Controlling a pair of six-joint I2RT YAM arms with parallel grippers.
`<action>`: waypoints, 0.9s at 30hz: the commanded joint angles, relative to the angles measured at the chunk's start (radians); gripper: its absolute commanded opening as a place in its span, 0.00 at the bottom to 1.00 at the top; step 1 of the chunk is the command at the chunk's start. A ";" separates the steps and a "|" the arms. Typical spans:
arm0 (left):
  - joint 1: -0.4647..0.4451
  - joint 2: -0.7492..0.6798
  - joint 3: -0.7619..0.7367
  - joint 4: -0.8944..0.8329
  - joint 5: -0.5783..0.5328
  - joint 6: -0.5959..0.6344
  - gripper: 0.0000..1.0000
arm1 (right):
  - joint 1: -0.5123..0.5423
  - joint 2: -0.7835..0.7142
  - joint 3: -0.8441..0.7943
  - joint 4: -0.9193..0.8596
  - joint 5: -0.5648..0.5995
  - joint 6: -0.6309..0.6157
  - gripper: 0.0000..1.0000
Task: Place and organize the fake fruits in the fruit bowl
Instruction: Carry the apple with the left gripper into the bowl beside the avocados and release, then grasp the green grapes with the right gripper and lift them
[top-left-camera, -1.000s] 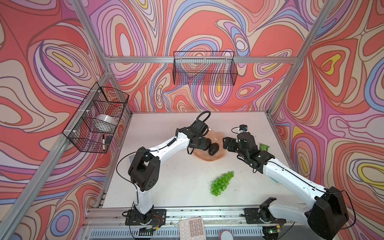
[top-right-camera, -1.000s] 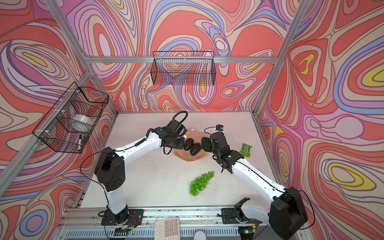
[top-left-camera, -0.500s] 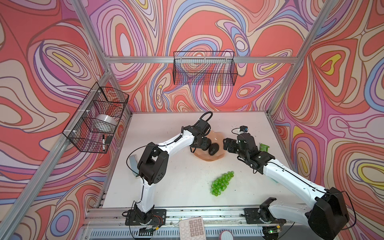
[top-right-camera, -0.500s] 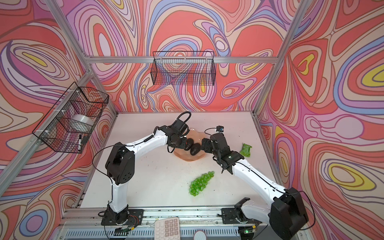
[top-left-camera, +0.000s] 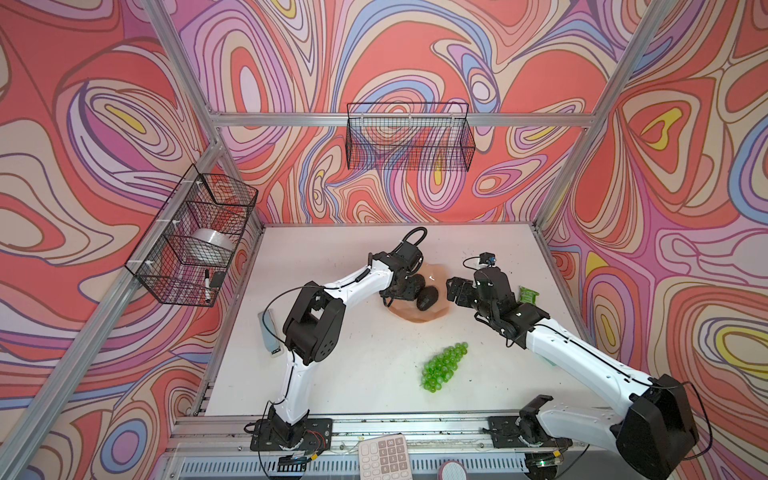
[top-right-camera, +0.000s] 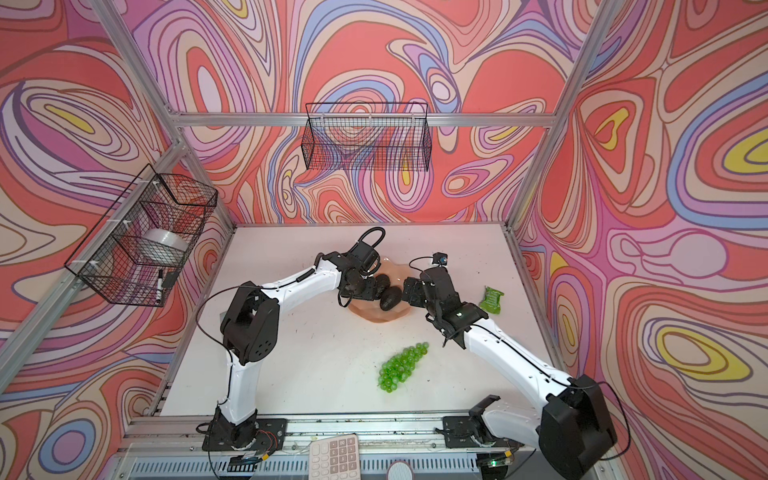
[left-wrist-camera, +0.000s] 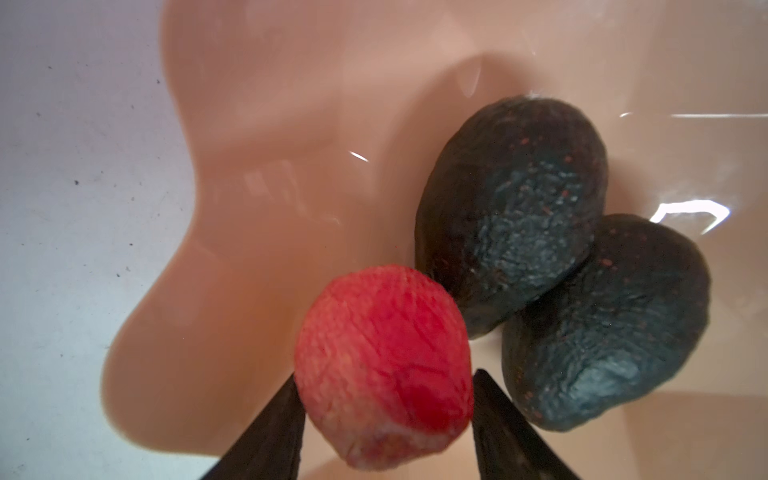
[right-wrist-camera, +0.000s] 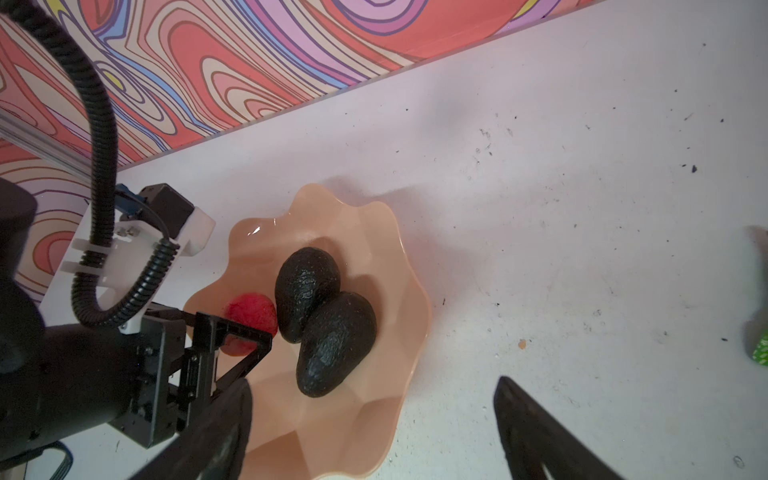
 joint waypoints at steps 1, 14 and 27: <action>0.006 -0.035 0.007 -0.036 -0.022 -0.010 0.68 | 0.001 -0.013 -0.006 -0.017 0.005 0.006 0.93; 0.019 -0.376 -0.175 0.121 -0.148 -0.009 0.85 | 0.071 -0.038 -0.011 -0.260 0.033 0.105 0.89; 0.047 -0.879 -0.588 0.360 -0.416 0.018 0.98 | 0.494 -0.053 -0.090 -0.532 0.190 0.610 0.90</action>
